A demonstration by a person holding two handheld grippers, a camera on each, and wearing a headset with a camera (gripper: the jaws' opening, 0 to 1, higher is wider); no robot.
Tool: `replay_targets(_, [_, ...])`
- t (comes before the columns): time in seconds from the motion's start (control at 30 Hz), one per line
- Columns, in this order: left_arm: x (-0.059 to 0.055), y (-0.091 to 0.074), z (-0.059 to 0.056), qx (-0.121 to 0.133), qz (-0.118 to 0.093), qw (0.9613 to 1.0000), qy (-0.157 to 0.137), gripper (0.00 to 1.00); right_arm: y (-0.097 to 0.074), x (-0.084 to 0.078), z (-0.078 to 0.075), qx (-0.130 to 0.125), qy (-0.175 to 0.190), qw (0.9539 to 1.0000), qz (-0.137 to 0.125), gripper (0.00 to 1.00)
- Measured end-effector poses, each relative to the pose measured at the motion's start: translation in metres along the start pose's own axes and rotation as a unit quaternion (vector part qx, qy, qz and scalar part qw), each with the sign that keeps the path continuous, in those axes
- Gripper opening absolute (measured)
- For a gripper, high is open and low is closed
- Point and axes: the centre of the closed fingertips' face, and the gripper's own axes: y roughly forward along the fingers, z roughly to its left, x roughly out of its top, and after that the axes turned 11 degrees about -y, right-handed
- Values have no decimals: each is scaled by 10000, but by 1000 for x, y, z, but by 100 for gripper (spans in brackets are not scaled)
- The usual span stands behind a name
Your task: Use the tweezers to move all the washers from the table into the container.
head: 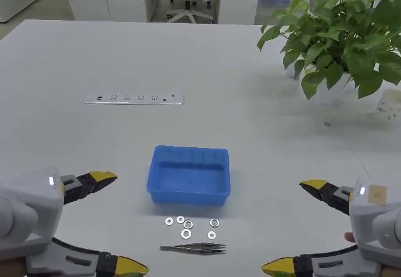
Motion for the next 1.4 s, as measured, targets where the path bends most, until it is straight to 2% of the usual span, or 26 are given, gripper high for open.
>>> replay_targets(0.43, [-2,2,1,-58,68,9999,58,100,1,0,-1,70,-156,9998,46,98])
replay_targets(0.93, [-6,7,2,-162,188,9994,249,98,8,8,2,306,-529,9981,4,90])
replay_targets(1.17, [-10,11,2,-247,211,9991,281,94,19,8,13,551,-818,9951,46,83])
replay_targets(1.3, [-14,15,0,-342,247,9986,327,88,25,7,20,765,-1105,9909,106,75])
replay_targets(1.4, [-20,20,-4,-447,386,9974,419,83,30,5,24,929,-1307,9869,171,69])
